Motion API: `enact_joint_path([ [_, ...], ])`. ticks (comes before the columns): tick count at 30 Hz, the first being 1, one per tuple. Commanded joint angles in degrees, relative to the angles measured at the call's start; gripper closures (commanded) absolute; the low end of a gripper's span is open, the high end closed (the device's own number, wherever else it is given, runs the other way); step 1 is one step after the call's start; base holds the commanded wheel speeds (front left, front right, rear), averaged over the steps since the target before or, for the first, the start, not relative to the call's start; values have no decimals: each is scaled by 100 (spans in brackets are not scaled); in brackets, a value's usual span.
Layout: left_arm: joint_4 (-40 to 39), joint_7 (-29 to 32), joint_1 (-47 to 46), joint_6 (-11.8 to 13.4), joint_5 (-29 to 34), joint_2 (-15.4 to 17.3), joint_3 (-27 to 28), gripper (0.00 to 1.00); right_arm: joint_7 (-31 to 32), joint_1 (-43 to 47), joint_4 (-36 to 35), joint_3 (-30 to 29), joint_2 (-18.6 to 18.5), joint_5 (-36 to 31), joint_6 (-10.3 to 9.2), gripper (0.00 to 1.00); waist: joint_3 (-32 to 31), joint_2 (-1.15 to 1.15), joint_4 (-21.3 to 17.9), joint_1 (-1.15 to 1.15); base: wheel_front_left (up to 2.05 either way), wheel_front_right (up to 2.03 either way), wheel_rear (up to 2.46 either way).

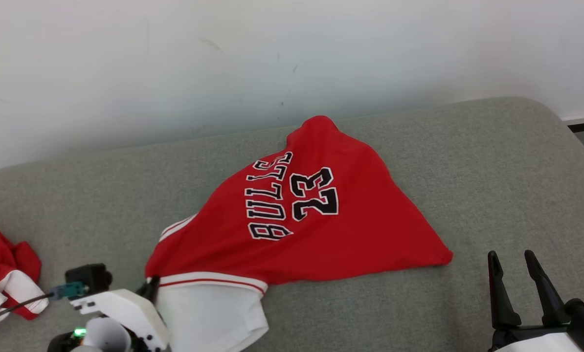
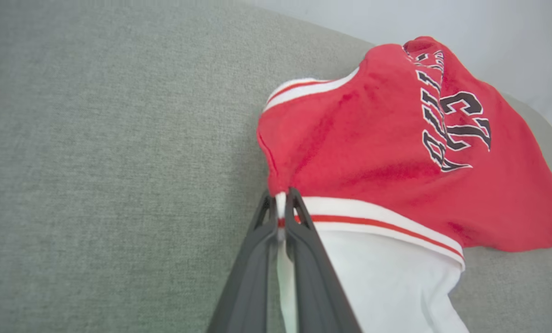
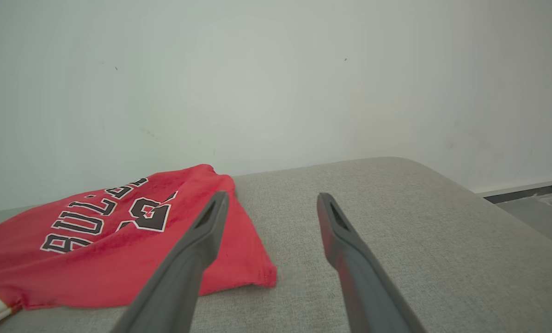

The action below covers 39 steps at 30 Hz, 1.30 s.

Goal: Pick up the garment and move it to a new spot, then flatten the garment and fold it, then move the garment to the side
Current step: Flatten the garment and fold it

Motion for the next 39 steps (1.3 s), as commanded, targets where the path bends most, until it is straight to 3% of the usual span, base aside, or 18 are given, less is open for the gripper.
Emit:
enact_joint_path([
  [1, 51, -29, -80, 41, -21, 141, 66, 100, -16, -55, 1, 11, -15, -2, -11, 0, 19, 0, -1, 0, 0, 0, 0],
  [11, 731, -298, -357, -32, -77, 453, 250, 100, -16, -127, 50, 54, -109, 33, -11, 0, 122, 0, -73, 0, 0, 0, 0],
  [12, 821, -327, -380, -56, -84, 459, 255, 64, -16, -126, 57, 57, -116, 36, -11, 0, 119, 0, -77, 0, 0, 0, 0],
  [13, 904, -382, -398, -70, -85, 463, 252, 0, -16, -127, 65, 61, -120, 40, -11, 0, 112, 0, -81, 0, 0, 0, 0],
  [21, 906, -1123, -235, -211, -93, 308, 254, 0, -16, 11, 125, 43, -139, 12, -11, 0, -58, 0, -6, 0, 0, 0, 0],
  [27, 408, -1869, 64, -410, 73, 236, 131, 0, -16, 102, 133, 204, -337, -13, -11, 0, -304, 0, 154, 0, 0, 0, 0],
  [30, 148, -2117, 269, -236, 272, 242, 51, 0, -16, 95, 102, 257, -383, 30, -11, 0, -385, 0, 213, 0, 0, 0, 0],
  [39, -1163, -2771, 1037, -233, 632, 121, -67, 0, -16, 214, -126, 295, -399, 65, -11, 0, -603, 0, 330, 0, 0, 0, 0],
])
